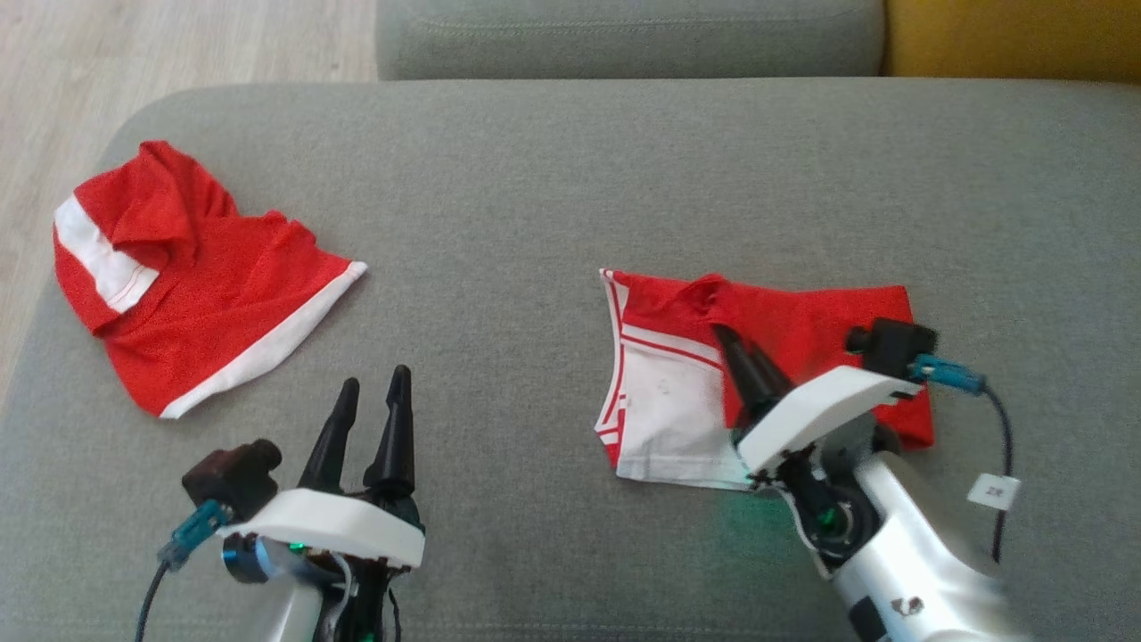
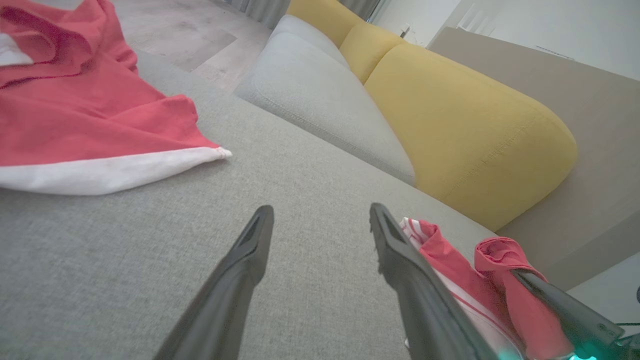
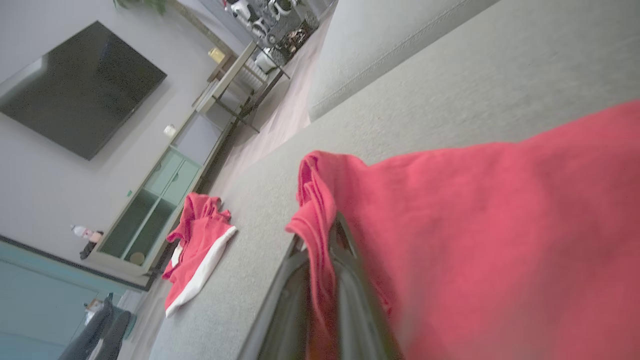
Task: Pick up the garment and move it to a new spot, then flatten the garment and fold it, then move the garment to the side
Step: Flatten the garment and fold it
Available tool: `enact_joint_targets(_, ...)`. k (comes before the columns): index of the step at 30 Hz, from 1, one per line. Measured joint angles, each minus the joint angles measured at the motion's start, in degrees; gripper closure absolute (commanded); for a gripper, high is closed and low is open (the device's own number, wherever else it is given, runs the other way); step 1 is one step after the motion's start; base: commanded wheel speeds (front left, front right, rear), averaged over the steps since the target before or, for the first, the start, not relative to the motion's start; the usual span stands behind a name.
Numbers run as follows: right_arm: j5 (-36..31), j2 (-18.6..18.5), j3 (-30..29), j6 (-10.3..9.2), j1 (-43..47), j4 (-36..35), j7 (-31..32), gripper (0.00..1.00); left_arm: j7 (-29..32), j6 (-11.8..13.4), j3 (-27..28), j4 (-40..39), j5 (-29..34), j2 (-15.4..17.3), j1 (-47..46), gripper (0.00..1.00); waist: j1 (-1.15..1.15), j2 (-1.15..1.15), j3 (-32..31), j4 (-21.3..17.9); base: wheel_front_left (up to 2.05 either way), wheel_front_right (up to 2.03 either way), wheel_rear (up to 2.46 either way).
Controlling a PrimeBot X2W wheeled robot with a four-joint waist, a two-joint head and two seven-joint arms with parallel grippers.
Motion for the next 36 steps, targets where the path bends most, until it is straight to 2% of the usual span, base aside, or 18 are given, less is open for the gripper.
enact_joint_targets(7, 4.30, -0.03, 8.26, 0.00, -4.42, 6.79, -6.21, 1.00, 0.00, -0.07, -0.67, 0.88, -0.82, 0.01, -0.20, 0.00, 0.00, 0.00, 1.58, 1.74, 0.00, 0.00, 0.00)
enact_joint_targets(8, 4.81, -0.10, 9.20, 0.00, -5.24, 7.70, -7.03, 0.76, 0.00, -0.07, -0.66, 0.88, -0.82, 0.01, -0.24, 0.00, 0.00, 0.00, 1.88, 1.91, 0.00, 0.00, 0.00)
enact_joint_targets(10, 5.98, -0.16, 11.23, 0.00, -6.86, 9.68, -7.82, 0.00, 0.00, -0.07, -0.70, 0.93, -0.81, 0.00, -0.48, 0.00, 0.00, 0.00, 2.51, 2.24, 0.00, 0.00, 0.00)
enact_joint_targets(12, 8.46, -0.31, 15.01, 0.00, -8.36, 11.76, -8.03, 0.00, 0.00, -0.07, -0.73, 1.30, -0.73, 0.00, -1.25, 0.00, 0.00, 0.00, 3.17, 2.61, 0.00, 0.00, 0.00)
enact_joint_targets(19, 14.90, -0.35, 25.05, 0.00, -9.03, 10.63, -8.21, 0.00, 0.00, -0.07, -0.02, 1.89, -0.73, 0.01, -1.54, 0.00, 0.00, 0.00, 2.73, 1.93, 0.00, 0.00, 0.00)
enact_joint_targets(25, 16.93, -0.33, 27.42, 0.00, -12.32, 11.99, -10.69, 0.00, 0.00, 0.00, 0.24, 1.83, -0.73, 0.00, -1.33, 0.00, 0.00, 0.00, 1.01, -0.09, 0.00, 0.00, 0.00)
enact_joint_targets(27, 15.41, -0.34, 27.03, 0.00, -15.08, 14.14, -11.73, 0.00, 0.00, 0.01, 0.46, 1.79, -0.70, 0.00, -1.19, 0.00, 0.00, 0.00, 0.48, -1.07, 0.00, 0.00, 0.00)
enact_joint_targets(31, 7.58, -0.75, 24.01, 0.00, -20.74, 20.35, -14.30, 0.00, 0.00, 0.01, 1.71, 1.25, -0.18, 0.00, -1.14, 0.00, 0.00, 0.00, -0.51, -3.18, 0.00, 0.00, 0.00)
enact_joint_targets(36, -1.55, -6.08, 21.11, 0.00, -23.02, 24.05, -16.58, 0.00, 0.00, 0.02, 1.99, -0.41, -0.18, -0.01, -1.13, 0.00, 0.00, 0.00, -1.67, -5.47, 0.00, 0.00, 0.00)
